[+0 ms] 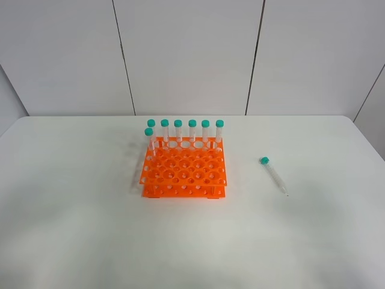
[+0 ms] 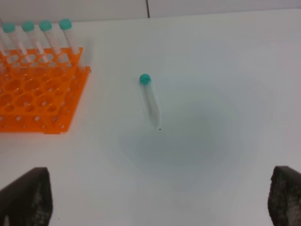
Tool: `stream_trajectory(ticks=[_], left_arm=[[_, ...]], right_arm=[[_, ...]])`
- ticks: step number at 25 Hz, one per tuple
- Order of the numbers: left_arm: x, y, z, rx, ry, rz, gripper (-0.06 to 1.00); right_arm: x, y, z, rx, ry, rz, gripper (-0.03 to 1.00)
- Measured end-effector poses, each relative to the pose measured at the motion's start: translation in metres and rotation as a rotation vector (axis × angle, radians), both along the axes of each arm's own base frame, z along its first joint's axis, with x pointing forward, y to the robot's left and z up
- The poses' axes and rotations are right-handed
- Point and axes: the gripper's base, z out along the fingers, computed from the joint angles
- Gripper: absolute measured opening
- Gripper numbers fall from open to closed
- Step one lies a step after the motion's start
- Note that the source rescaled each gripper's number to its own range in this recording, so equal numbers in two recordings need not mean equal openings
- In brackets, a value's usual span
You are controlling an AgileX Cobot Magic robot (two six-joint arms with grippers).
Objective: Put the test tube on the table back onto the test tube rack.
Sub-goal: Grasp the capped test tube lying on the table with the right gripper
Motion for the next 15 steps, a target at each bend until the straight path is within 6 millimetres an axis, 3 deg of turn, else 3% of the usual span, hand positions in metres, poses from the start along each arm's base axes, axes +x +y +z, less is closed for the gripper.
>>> stream_trajectory(ticks=[15], left_arm=[[0.0000, 0.0000, 0.0000, 0.000, 0.000, 0.000, 1.00]], right_arm=[[0.0033, -0.0003, 0.0049, -0.006, 0.019, -0.003, 1.00]])
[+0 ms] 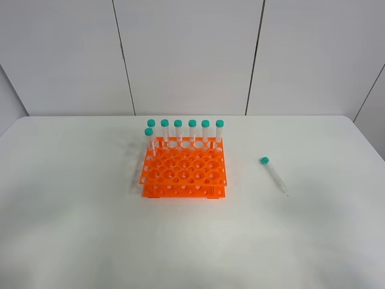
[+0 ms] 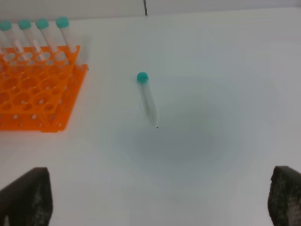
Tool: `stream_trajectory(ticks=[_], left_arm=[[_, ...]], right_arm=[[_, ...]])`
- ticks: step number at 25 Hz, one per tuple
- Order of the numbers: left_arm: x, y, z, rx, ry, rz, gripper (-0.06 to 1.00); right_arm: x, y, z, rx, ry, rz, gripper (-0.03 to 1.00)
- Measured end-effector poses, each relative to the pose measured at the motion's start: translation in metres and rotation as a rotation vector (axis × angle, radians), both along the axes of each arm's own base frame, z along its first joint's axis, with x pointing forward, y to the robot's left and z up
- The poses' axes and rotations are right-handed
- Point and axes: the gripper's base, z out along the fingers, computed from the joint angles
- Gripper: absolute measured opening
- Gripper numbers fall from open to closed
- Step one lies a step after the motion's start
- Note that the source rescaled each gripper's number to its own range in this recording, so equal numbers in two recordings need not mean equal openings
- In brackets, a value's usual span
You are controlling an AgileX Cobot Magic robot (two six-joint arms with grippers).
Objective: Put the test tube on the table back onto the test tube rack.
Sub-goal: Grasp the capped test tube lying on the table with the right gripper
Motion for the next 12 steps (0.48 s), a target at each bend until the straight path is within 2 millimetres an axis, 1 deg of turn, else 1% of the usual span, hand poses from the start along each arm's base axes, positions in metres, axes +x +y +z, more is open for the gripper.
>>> stream_trajectory(ticks=[2, 5, 9, 11, 12], left_arm=[[0.000, 0.000, 0.000, 0.000, 0.000, 0.000, 1.00], [0.000, 0.000, 0.000, 0.000, 0.000, 0.000, 1.00], [0.000, 0.000, 0.000, 0.000, 0.000, 0.000, 1.00], [0.000, 0.000, 0.000, 0.000, 0.000, 0.000, 1.00], [0.000, 0.000, 0.000, 0.000, 0.000, 0.000, 1.00]], right_arm=[[0.009, 0.000, 0.010, -0.002, 0.038, 0.000, 1.00], [0.031, 0.002, 0.027, -0.008, 0.127, -0.001, 1.00], [0.076, 0.004, 0.045, -0.015, 0.275, 0.000, 1.00], [0.101, 0.005, 0.051, -0.018, 0.345, 0.000, 1.00], [0.116, 0.006, 0.050, -0.025, 0.391, 0.004, 1.00]])
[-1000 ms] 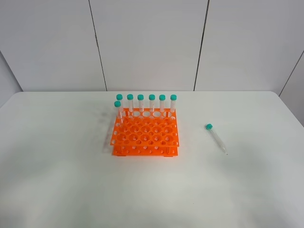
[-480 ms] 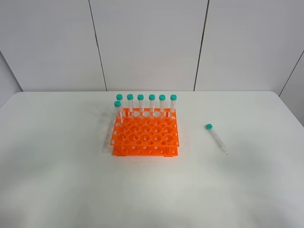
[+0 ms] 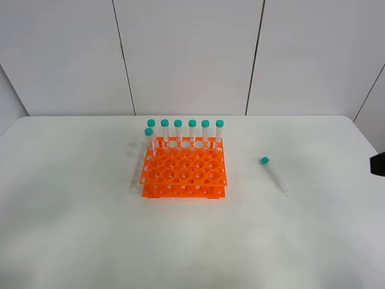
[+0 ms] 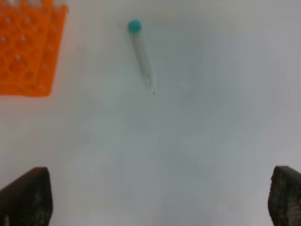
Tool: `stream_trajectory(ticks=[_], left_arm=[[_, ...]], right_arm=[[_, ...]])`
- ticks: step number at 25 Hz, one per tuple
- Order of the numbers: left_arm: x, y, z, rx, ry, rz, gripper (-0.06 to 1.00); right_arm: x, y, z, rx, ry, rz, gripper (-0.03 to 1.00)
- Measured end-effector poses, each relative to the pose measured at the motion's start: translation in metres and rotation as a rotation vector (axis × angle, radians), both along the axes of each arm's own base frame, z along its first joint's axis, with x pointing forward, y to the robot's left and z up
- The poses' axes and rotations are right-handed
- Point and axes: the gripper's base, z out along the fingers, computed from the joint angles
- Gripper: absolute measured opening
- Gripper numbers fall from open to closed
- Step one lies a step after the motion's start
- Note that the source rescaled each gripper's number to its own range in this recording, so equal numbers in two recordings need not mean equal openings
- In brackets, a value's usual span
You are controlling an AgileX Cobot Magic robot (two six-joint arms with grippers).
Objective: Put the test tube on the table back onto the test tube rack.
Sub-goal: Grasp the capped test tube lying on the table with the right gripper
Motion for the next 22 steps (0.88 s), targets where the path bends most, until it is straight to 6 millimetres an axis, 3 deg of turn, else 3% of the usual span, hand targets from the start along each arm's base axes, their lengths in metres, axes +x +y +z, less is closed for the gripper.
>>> stream_trajectory(ticks=[6, 13, 17, 22], left_arm=[[0.000, 0.000, 0.000, 0.000, 0.000, 0.000, 1.00], [0.000, 0.000, 0.000, 0.000, 0.000, 0.000, 1.00], [0.000, 0.000, 0.000, 0.000, 0.000, 0.000, 1.00], [0.000, 0.000, 0.000, 0.000, 0.000, 0.000, 1.00]], right_arm=[[0.092, 0.005, -0.013, -0.038, 0.264, 0.038, 1.00], [0.186, 0.010, -0.059, -0.077, 0.490, 0.098, 1.00], [0.219, 0.012, -0.077, -0.091, 0.496, 0.125, 1.00], [0.234, 0.027, -0.096, -0.116, 0.487, 0.192, 1.00]])
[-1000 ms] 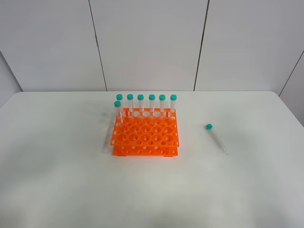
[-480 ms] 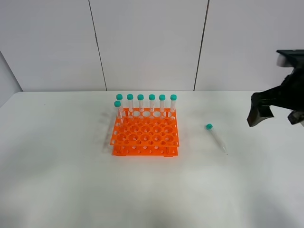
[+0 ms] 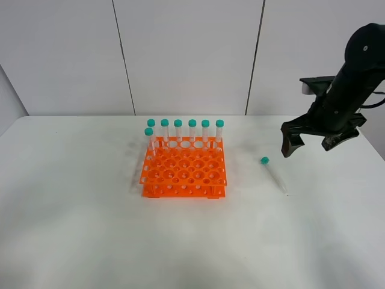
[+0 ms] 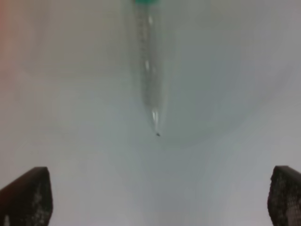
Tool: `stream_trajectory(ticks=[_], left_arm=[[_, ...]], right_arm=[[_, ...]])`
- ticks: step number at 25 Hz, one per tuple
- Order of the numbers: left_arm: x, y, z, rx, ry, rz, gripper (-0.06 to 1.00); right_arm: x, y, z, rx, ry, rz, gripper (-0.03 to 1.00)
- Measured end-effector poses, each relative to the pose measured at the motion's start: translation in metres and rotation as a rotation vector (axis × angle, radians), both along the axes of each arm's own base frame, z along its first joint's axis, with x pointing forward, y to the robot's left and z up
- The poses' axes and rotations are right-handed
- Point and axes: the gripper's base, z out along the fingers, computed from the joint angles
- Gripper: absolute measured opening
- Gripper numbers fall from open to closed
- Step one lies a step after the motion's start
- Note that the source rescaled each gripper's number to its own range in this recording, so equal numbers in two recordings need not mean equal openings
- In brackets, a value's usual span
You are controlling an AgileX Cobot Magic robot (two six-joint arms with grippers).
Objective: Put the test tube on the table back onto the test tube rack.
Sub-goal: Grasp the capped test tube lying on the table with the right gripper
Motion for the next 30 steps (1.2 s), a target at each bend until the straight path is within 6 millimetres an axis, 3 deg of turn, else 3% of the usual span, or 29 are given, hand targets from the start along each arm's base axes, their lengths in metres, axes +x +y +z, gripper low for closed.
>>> stream_trajectory(ticks=[7, 13, 21, 30], left_arm=[[0.000, 0.000, 0.000, 0.000, 0.000, 0.000, 1.00], [0.000, 0.000, 0.000, 0.000, 0.000, 0.000, 1.00], [0.000, 0.000, 0.000, 0.000, 0.000, 0.000, 1.00], [0.000, 0.000, 0.000, 0.000, 0.000, 0.000, 1.00]], right_arm=[[0.014, -0.002, -0.020, -0.001, -0.008, -0.007, 1.00], [0.027, -0.004, -0.052, 0.002, 0.016, -0.020, 1.00], [0.040, 0.010, -0.096, 0.021, 0.036, -0.017, 1.00], [0.045, 0.007, -0.113, 0.019, 0.040, -0.055, 1.00]])
